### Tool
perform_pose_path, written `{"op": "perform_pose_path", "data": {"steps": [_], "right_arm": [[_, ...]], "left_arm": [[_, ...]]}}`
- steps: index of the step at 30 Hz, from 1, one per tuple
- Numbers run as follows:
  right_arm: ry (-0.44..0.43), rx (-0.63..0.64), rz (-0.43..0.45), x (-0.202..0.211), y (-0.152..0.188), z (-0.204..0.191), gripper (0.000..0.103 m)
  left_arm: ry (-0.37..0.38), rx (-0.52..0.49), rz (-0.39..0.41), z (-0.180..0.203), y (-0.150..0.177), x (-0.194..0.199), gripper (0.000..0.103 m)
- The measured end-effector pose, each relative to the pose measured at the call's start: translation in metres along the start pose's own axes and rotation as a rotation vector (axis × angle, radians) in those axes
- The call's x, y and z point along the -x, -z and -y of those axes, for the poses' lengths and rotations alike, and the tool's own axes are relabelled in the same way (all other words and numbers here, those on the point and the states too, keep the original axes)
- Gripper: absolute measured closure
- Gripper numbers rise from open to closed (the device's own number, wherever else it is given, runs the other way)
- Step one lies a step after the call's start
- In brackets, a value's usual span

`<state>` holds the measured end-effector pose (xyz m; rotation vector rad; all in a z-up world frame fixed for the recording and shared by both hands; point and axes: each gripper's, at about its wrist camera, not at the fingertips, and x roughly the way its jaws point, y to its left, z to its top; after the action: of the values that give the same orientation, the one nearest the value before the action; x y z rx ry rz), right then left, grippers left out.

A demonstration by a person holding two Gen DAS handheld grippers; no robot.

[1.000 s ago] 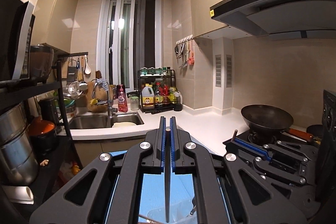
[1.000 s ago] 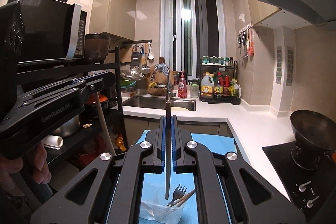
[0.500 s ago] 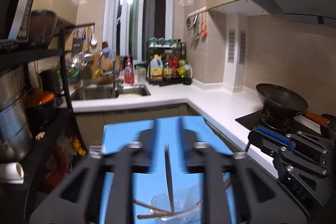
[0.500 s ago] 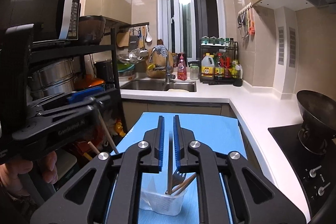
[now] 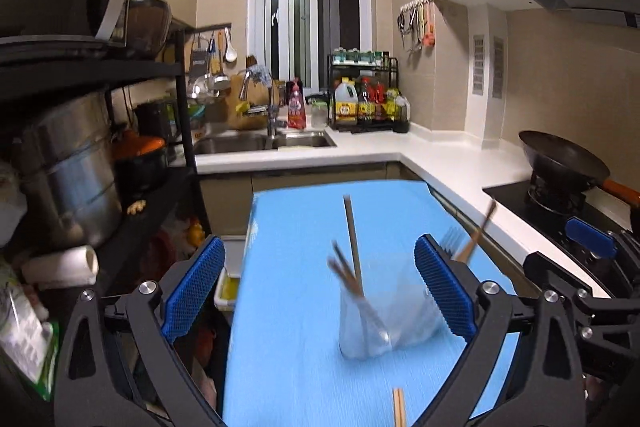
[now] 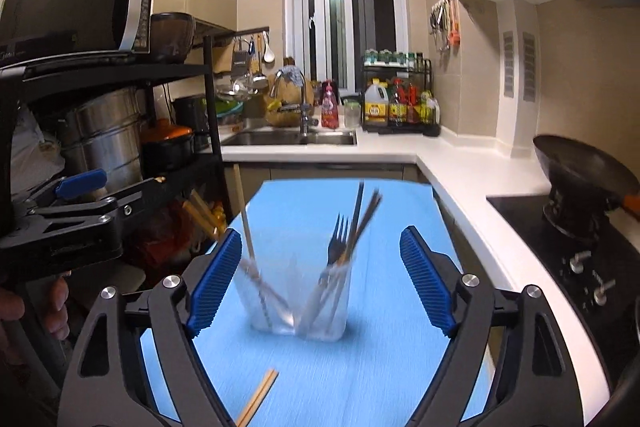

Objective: Organize utensils
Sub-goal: 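Lower both chopsticks into the container and open the grippers, then move the right gripper to a wooden chopstick on the cloth and grasp it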

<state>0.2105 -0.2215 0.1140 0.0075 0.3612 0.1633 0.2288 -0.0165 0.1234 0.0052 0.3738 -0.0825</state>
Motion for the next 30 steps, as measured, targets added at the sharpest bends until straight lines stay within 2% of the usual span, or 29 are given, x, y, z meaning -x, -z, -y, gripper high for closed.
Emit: {"op": "perform_pose_path", "data": {"steps": [9,16,23,30], "right_arm": [[0.02,-0.016,-0.092,0.036,0.062,-0.018,0.02],[0.033,-0.036,-0.147,0.053,0.115,-0.031,0.019],[0.03,-0.023,-0.27,0.047,0.182,-0.05,0.019],[0.036,-0.014,-0.35,0.032,0.213,-0.068,0.02]], "left_arm": [[-0.02,0.028,-0.102,-0.011,0.074,0.034,0.01],[-0.064,0.04,-0.136,-0.02,0.123,0.055,0.01],[-0.091,0.045,-0.17,-0.031,0.169,0.066,0.01],[-0.11,0.046,-0.217,-0.036,0.198,0.067,0.01]]}}
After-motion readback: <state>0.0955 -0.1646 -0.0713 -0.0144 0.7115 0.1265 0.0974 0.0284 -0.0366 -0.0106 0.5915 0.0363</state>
